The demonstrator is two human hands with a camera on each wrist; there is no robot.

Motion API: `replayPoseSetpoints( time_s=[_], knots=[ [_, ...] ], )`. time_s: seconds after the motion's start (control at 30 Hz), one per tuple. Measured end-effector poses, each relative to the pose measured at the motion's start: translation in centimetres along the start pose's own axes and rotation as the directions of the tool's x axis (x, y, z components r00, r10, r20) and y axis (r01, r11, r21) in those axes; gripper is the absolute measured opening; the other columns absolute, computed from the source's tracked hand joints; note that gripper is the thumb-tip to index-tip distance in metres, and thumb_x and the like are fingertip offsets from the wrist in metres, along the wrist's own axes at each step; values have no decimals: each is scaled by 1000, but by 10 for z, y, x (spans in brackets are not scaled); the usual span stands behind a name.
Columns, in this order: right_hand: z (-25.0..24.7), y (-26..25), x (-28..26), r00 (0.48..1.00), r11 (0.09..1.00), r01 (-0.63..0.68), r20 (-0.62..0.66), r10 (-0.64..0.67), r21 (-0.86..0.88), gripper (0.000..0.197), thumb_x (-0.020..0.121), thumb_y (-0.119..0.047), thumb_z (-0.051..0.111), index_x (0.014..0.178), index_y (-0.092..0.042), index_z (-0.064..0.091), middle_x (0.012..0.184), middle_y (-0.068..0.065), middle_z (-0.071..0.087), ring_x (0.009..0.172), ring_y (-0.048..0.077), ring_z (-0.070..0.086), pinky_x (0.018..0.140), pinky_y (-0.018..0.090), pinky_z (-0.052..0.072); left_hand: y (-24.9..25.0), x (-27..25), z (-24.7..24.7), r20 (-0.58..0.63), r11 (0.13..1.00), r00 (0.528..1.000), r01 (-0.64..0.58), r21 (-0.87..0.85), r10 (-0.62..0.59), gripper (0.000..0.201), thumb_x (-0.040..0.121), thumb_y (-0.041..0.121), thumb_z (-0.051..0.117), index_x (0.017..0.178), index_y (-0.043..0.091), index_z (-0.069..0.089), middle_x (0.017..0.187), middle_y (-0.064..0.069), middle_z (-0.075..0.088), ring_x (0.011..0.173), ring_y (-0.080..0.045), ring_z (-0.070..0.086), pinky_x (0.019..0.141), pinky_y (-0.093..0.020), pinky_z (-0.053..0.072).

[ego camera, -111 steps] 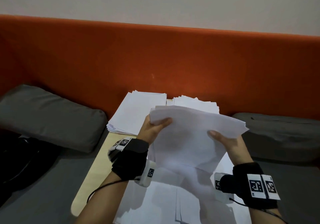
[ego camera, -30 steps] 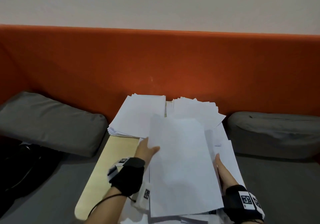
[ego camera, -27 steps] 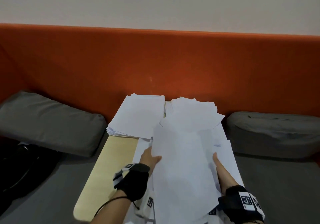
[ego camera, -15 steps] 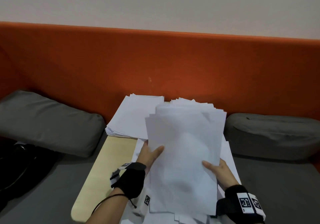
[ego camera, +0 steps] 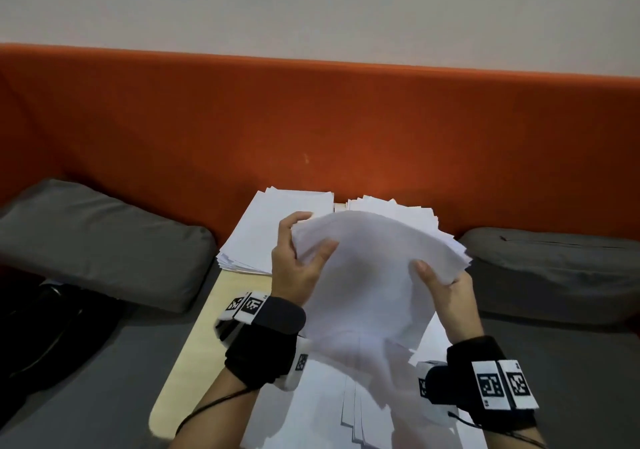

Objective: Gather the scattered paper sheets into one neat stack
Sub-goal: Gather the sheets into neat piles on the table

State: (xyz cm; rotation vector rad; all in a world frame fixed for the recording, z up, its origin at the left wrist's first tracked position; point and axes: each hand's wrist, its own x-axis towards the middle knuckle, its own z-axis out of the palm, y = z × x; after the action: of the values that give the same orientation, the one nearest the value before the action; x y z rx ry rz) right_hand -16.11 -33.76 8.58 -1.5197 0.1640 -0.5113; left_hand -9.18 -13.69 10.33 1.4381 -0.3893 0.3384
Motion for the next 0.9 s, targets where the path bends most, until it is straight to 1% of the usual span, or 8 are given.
replayPoseSetpoints(
  time_s=[0.1, 0.2, 0.33, 0.5, 0.63, 0.73, 0.8, 0.9],
  knots=[
    [-5, -6, -1, 999, 999, -1, 35, 0, 42, 32, 63, -32, 74, 91, -21, 63, 76, -20, 72, 69, -6, 66, 60, 8, 50, 1, 3, -10, -50, 997, 998, -51, -56, 48, 66, 60, 60, 74, 110, 31, 42, 104, 8, 59, 92, 0, 62, 74, -12, 52],
    [-11, -5, 3, 994, 999, -35, 109, 31, 35, 40, 54, -28, 74, 92, -22, 62, 78, -17, 73, 72, -6, 67, 64, 9, 51, -2, 7, -13, -46, 993, 998, -54, -101, 50, 74, 57, 69, 70, 112, 28, 41, 100, 2, 63, 91, -2, 62, 72, -15, 51],
    [-1, 8, 9, 993, 996, -74, 92, 78, -54, 35, 73, -3, 76, 91, -27, 59, 88, -8, 68, 77, 0, 66, 68, 13, 54, -10, 1, -2, 8, 995, 1000, 24, -100, -23, 85, 46, 73, 72, 110, 24, 44, 99, 7, 55, 86, -9, 61, 64, -13, 52],
    [-3, -11, 8, 995, 997, -61, 80, 58, 38, 21, 69, -13, 77, 86, -18, 65, 74, -7, 74, 71, 6, 69, 62, 16, 54, -2, 7, -6, -90, 983, 996, -43, -179, 27, 77, 50, 70, 72, 104, 23, 44, 95, -1, 55, 83, -1, 64, 62, -10, 51],
    [-5, 20, -3, 960, 973, -230, 157, 231, -28, 77, 34, -43, 89, 99, -9, 65, 84, -4, 75, 79, 7, 69, 77, 22, 57, -27, -6, -9, -72, 990, 993, 90, -110, -98, 89, 43, 82, 66, 107, 25, 44, 96, 3, 62, 82, 1, 66, 65, -15, 53],
    [-1, 52, -19, 943, 938, -323, 43, 330, -125, 48, 66, -16, 83, 107, -4, 61, 107, 15, 69, 88, 18, 65, 94, 37, 49, -53, -31, -10, 13, 972, 975, 223, -67, -223, 80, 46, 83, 63, 104, 29, 53, 100, 9, 62, 87, 6, 63, 71, -15, 53],
    [-3, 61, -22, 935, 923, -354, -54, 350, -150, 33, 79, -2, 70, 111, 4, 60, 112, 23, 64, 95, 26, 61, 92, 38, 46, -68, -40, -14, 88, 956, 953, 294, -17, -291, 69, 63, 76, 58, 109, 25, 55, 105, 4, 65, 95, -3, 63, 80, -20, 52],
    [-15, 60, -7, 919, 907, -391, -129, 373, -156, 34, 84, -7, 66, 114, 8, 59, 105, 21, 64, 94, 30, 60, 81, 35, 45, -96, -34, -28, 36, 864, 907, 386, 322, -419, 27, 94, 35, 49, 107, 13, 57, 109, -6, 62, 105, -24, 57, 85, -26, 42]
  ],
)
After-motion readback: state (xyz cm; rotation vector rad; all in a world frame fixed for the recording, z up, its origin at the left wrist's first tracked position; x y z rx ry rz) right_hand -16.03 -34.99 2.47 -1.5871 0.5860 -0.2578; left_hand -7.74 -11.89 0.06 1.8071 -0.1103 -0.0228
